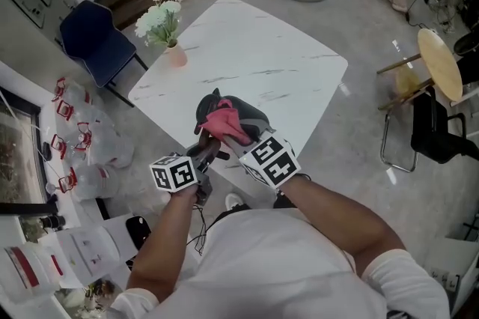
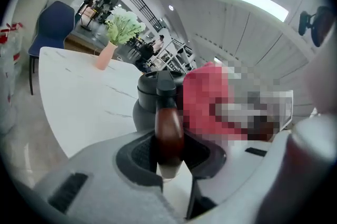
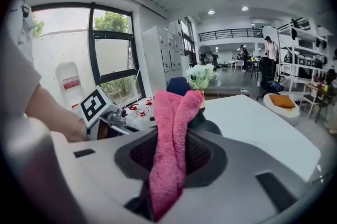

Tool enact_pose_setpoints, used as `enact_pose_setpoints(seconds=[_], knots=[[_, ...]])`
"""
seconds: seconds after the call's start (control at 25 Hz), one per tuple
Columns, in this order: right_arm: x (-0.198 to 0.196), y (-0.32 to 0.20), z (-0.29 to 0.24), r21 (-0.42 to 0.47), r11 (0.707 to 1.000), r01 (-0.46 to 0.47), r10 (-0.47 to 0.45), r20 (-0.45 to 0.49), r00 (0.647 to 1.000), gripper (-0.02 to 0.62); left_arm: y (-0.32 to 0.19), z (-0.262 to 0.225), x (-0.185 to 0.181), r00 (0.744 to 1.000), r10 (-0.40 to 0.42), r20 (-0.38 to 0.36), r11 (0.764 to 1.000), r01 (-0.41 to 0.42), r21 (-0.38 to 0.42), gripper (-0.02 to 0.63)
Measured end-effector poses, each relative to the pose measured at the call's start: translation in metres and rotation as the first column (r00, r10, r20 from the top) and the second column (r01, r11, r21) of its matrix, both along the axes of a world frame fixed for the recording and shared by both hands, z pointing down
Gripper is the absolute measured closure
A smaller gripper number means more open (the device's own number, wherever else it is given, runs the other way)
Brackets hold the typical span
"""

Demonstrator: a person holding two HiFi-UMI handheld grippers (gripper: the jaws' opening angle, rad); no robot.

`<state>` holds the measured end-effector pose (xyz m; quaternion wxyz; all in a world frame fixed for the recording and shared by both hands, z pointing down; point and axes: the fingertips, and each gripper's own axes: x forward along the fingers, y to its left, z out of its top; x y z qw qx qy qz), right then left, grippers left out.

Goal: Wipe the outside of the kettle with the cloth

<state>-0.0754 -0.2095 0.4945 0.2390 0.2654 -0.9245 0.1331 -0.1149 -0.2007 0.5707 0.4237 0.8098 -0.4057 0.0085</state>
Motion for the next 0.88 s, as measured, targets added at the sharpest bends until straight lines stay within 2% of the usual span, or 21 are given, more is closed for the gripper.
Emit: enact_pose_setpoints(seconds=[0.48, 0.88], knots=[[0.053, 0.004, 0.061, -0.091, 0.991, -0.096, 0.091, -0.054, 0.994, 0.485, 0.007, 0.009, -0.007, 1.000, -0.005, -0.004, 1.000, 0.005, -0.014, 0.508], [0.105, 0.004, 0.109, -0.170, 0.967, -0.188, 0.176, -0.082, 0.981, 0.482, 0.007, 0.007, -0.006, 1.000, 0.012, 0.002, 1.000, -0.012, 0.006, 0.506]])
